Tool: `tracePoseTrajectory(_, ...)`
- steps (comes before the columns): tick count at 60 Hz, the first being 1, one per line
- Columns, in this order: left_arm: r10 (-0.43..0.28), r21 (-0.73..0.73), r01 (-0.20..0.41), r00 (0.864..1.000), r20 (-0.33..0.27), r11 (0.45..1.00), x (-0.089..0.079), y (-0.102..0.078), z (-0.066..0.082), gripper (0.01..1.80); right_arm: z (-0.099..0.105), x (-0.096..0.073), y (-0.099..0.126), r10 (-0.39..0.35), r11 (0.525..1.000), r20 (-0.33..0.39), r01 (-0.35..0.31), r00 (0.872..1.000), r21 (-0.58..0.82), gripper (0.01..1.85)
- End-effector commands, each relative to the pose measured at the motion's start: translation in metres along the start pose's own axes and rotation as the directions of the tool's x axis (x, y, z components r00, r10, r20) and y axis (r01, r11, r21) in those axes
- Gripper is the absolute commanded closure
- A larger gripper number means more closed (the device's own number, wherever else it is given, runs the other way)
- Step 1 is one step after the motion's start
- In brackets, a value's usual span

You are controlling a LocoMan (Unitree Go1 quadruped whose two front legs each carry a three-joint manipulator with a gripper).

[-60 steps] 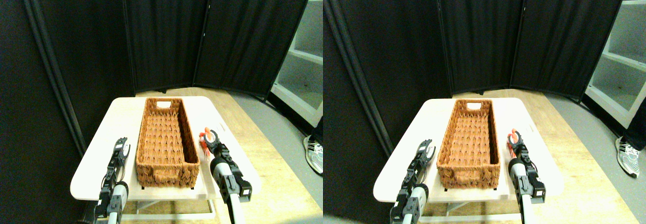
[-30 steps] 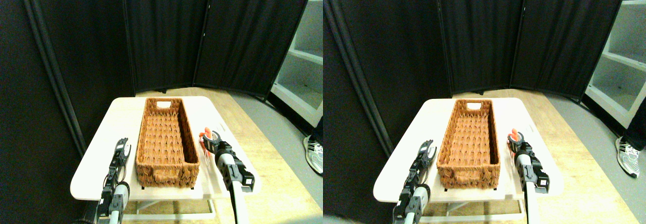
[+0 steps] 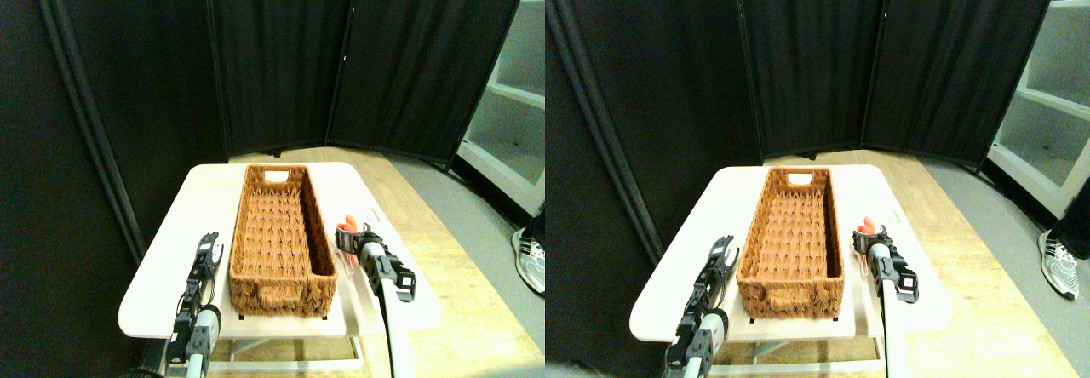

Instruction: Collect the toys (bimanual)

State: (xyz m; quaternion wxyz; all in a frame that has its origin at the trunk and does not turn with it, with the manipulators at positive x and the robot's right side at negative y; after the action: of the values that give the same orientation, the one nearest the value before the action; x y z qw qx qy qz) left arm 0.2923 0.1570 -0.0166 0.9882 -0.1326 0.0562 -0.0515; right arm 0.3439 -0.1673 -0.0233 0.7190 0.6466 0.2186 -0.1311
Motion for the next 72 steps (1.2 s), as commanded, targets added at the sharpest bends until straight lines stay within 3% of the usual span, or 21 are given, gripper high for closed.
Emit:
tracePoseTrajectory(1, -0.004, -0.007, 0.004, 0.999, 0.039, 1.0, 0.002, -0.001, 0.008, 1.68, -0.002, 0.007, 0.001, 0.007, 1.0, 0.026, -0.007, 1.0, 0.016, 1.25)
tracePoseTrajectory(13, -0.017, -0.002, 0.017, 0.999, 0.038, 1.0, 0.005, 0.001, 0.008, 1.69, -0.001, 0.014, -0.009, 0.004, 1.0, 0.038, -0.003, 0.999, -0.018, 1.29)
tracePoseTrajectory(19, -0.015, 0.003, 0.015, 0.999, 0.039, 1.0, 0.006, 0.002, 0.007, 1.68, -0.002, 0.016, -0.013, 0.053, 0.996, 0.079, -0.047, 0.995, -0.072, 1.61)
tracePoseTrajectory(20, -0.013, 0.007, 0.013, 0.999, 0.04, 1.0, 0.006, 0.002, 0.007, 1.68, -0.002, 0.016, -0.014, 0.063, 0.994, 0.112, -0.053, 0.992, -0.091, 1.85)
tracePoseTrajectory(26, -0.019, 0.01, 0.018, 0.999, 0.042, 1.0, 0.007, 0.003, 0.007, 1.69, -0.004, 0.011, -0.012, 0.113, 0.989, 0.123, -0.099, 0.986, -0.111, 1.85)
tracePoseTrajectory(30, -0.014, -0.002, 0.014, 0.999, 0.05, 1.0, 0.007, 0.004, 0.008, 1.7, -0.005, 0.004, -0.006, 0.121, 0.978, 0.129, -0.096, 0.984, -0.188, 1.85)
tracePoseTrajectory(44, -0.008, -0.071, 0.012, 0.999, 0.052, 0.997, 0.007, 0.006, 0.007, 1.7, -0.012, -0.01, 0.027, 0.213, 0.936, 0.026, -0.196, 0.977, -0.291, 1.85)
tracePoseTrajectory(57, 0.001, -0.087, 0.003, 0.999, 0.044, 0.996, 0.004, 0.007, 0.008, 1.71, -0.029, -0.021, 0.057, 0.25, 0.931, -0.072, -0.26, 0.966, -0.256, 1.85)
tracePoseTrajectory(72, 0.002, -0.125, 0.002, 0.999, 0.036, 0.992, 0.002, 0.003, 0.01, 1.71, -0.045, -0.027, 0.085, 0.295, 0.919, -0.098, -0.31, 0.951, -0.243, 1.85)
